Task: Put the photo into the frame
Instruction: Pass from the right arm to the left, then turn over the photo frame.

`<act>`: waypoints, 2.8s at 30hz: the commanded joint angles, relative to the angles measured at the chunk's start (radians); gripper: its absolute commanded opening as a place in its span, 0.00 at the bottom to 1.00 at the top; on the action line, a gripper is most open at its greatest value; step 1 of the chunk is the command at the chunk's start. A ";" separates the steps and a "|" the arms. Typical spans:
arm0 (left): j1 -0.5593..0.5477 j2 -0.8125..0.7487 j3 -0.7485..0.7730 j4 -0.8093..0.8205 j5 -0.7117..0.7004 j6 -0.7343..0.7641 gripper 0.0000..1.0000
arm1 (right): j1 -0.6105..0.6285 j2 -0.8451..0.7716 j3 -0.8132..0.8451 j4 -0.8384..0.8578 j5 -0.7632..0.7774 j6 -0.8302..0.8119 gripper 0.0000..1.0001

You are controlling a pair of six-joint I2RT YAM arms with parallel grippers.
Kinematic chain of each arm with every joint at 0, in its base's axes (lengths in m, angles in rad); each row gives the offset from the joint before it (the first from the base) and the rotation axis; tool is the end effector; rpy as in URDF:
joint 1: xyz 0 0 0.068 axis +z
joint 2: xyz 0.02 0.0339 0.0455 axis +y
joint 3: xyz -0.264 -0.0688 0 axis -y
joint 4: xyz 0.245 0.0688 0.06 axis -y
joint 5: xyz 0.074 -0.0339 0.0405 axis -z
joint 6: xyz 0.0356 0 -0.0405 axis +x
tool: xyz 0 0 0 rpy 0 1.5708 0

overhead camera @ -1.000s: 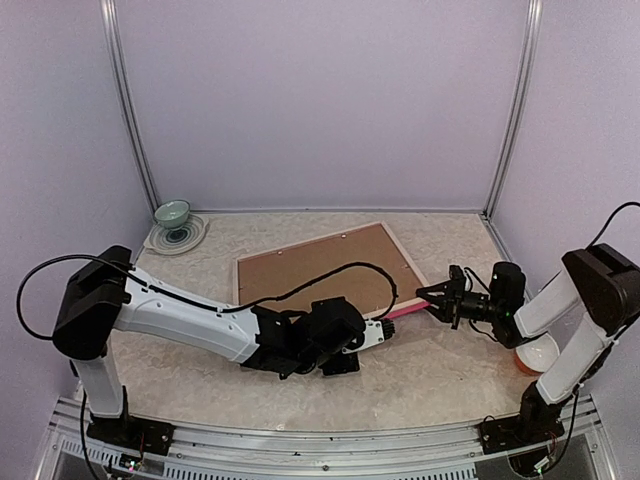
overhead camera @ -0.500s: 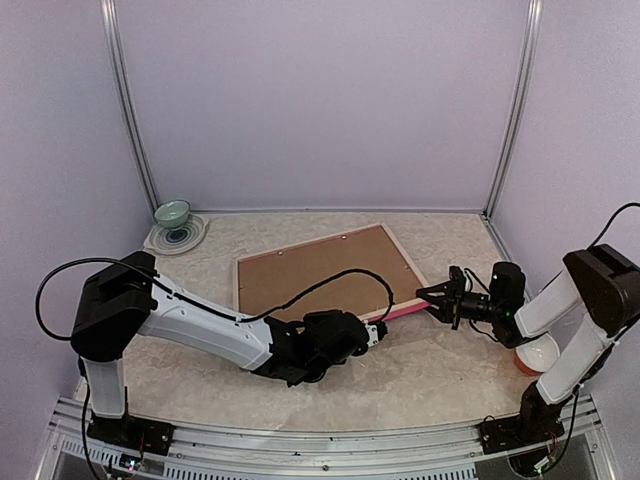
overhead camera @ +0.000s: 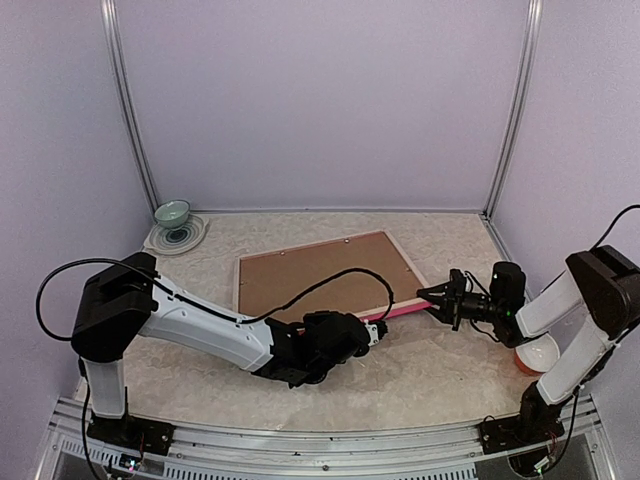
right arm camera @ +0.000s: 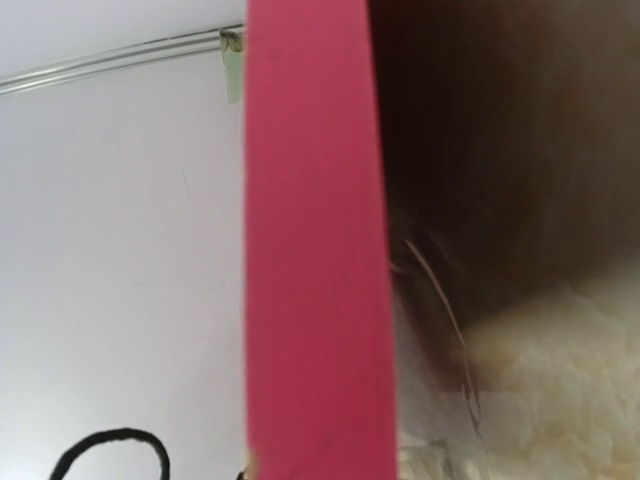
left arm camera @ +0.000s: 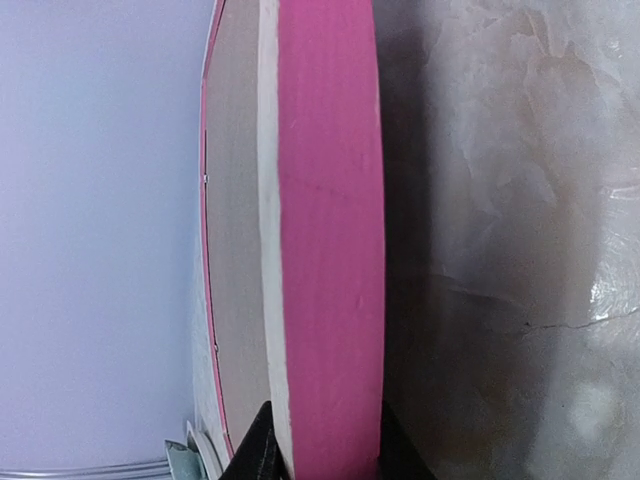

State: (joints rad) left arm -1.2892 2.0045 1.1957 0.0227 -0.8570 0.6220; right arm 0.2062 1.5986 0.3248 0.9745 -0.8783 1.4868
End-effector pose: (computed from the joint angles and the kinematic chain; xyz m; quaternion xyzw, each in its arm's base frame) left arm 0.1404 -0.3885 0.1484 0.5947 0.6148 0.2489 0.4543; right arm 0.2380 0.0778 0.1322 0.2326 0.7348 0.6292 0.0999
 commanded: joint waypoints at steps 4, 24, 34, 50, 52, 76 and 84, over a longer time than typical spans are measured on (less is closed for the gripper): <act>0.004 -0.018 0.075 -0.061 0.079 0.028 0.00 | -0.002 -0.045 0.010 -0.047 -0.018 -0.066 0.48; 0.113 -0.235 0.299 -0.291 0.323 -0.024 0.00 | -0.004 -0.498 0.339 -0.965 0.231 -0.594 0.99; 0.137 -0.282 0.362 -0.329 0.413 -0.041 0.00 | -0.003 -0.612 0.439 -1.108 0.327 -0.736 0.99; 0.201 -0.272 0.444 -0.377 0.475 -0.200 0.00 | -0.004 -0.671 0.497 -1.144 0.374 -0.818 0.99; 0.225 -0.268 0.463 -0.383 0.498 -0.251 0.00 | -0.005 -0.671 0.500 -1.148 0.383 -0.820 0.99; 0.614 -0.343 0.522 -0.302 0.694 -0.790 0.00 | -0.005 -0.643 0.463 -1.107 0.391 -0.799 0.99; 0.709 -0.356 0.509 -0.236 0.790 -0.931 0.00 | -0.005 -0.633 0.456 -1.093 0.387 -0.798 0.99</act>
State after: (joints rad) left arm -0.6098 1.6722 1.7248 -0.3248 -0.1986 -0.0841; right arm 0.2066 0.9596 0.7929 -0.1478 -0.4923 0.6868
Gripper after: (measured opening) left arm 0.221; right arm 0.992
